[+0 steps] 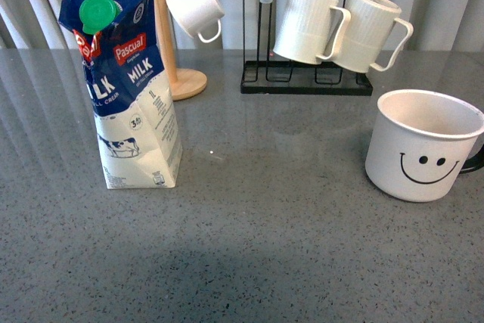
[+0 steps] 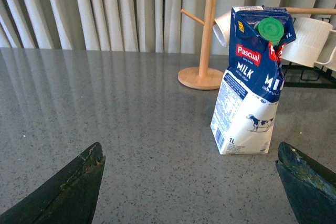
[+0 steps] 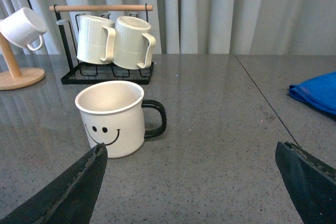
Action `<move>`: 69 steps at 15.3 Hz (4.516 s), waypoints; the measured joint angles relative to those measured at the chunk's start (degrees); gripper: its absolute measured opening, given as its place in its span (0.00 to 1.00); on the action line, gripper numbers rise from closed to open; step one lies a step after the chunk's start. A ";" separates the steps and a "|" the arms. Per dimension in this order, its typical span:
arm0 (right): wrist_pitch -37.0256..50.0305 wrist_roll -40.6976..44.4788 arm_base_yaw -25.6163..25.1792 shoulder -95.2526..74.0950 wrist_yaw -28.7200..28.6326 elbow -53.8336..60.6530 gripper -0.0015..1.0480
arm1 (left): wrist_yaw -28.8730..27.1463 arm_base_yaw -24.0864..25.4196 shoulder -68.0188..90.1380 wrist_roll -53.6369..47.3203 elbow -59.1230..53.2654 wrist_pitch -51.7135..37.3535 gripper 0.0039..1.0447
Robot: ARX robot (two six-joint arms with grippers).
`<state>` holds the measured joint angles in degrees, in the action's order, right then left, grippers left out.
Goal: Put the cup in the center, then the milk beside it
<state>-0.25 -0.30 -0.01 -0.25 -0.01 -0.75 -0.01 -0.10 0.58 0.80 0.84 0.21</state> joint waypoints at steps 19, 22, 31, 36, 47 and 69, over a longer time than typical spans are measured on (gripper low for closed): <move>33.73 -4.90 -7.80 -36.37 -1.99 -12.66 0.94 | 0.00 0.00 0.00 0.00 0.00 0.00 0.94; 35.12 -1.03 -4.98 -57.53 -7.61 -27.52 0.94 | 0.00 0.00 0.00 0.00 0.00 -0.02 0.94; -4.28 18.51 -1.14 -93.92 -21.92 -65.26 0.94 | -0.02 0.00 0.00 0.00 0.00 -0.02 0.94; -14.62 24.83 -0.72 -101.85 -25.62 -73.16 0.94 | 0.00 0.00 0.00 0.00 0.00 0.00 0.94; -20.81 37.83 0.00 -107.80 -25.46 -75.71 0.52 | 0.00 0.00 0.00 0.00 0.00 0.00 0.94; -18.58 24.00 14.32 -105.88 -26.77 -75.36 0.03 | 0.00 0.00 0.00 0.00 0.00 0.00 0.94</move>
<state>-18.83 23.70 14.31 -106.13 -26.79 -76.12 -0.01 -0.10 0.58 0.80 0.84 0.21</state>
